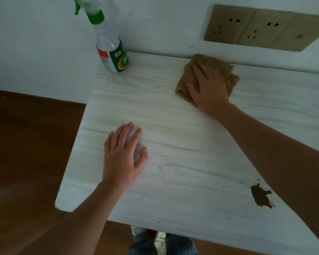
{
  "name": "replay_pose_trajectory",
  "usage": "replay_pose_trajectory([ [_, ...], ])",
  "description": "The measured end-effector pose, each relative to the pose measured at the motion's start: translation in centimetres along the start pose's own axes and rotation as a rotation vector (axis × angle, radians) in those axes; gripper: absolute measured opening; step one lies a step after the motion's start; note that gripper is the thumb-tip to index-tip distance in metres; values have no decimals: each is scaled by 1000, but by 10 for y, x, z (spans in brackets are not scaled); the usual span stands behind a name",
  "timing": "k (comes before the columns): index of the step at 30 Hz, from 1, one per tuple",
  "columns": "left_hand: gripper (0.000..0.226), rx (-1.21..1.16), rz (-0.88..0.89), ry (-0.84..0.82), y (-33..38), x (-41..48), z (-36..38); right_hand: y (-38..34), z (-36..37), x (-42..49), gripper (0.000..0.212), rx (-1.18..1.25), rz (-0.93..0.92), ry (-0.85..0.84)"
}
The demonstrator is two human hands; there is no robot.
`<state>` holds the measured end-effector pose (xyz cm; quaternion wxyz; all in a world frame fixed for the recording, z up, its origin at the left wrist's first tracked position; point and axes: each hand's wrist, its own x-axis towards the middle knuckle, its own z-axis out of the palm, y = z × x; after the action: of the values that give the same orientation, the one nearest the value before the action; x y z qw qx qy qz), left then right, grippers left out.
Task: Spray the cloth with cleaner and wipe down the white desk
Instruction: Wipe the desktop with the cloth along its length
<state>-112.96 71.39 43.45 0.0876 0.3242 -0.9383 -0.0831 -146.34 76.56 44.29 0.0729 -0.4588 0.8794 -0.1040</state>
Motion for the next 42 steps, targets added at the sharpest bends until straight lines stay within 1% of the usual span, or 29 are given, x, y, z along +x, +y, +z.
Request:
replay_pose_trajectory([
  [3,56,0,2,3,0,0,1,17,-3,9,69,-12,50,4],
  [6,56,1,1,5,0,1,2,0,4,6,73,-43,82,6],
  [7,56,2,0,7,0,1,2,-10,5,0,75,-52,60,-10],
  [8,56,4,1,8,0,1,1,-20,8,-8,76,-61,8,-32],
  [12,55,11,-2,-3,2,1,0,-54,20,-64,77,-35,-301,-98],
  [14,55,20,-4,-12,2,0,-1,-52,24,-90,74,-43,-428,-122],
  [16,55,26,0,-18,2,1,-1,-33,21,-98,72,-53,-489,-145],
  [18,56,32,-1,-19,3,1,-2,-7,13,-87,72,-46,-430,-112],
  [22,57,13,-8,-14,4,1,-1,60,-7,-44,74,-28,-132,-21],
  [24,57,4,-9,-9,5,1,-1,83,-12,-31,72,-33,-20,0],
  [27,56,3,-10,-3,5,1,-1,86,-12,-24,71,-45,74,14],
  [29,56,9,-7,-4,4,0,-1,71,-8,-31,74,-54,81,8],
  [32,55,13,-7,-12,3,1,-1,39,-3,-61,76,-61,-60,-30],
  [37,54,27,-4,-16,4,1,-2,-28,17,-133,74,-53,-447,-112],
  [40,54,23,-3,-16,3,1,-2,-29,20,-142,73,-69,-617,-174],
  [42,54,12,0,-12,3,1,-1,-12,17,-122,73,-69,-613,-176],
])
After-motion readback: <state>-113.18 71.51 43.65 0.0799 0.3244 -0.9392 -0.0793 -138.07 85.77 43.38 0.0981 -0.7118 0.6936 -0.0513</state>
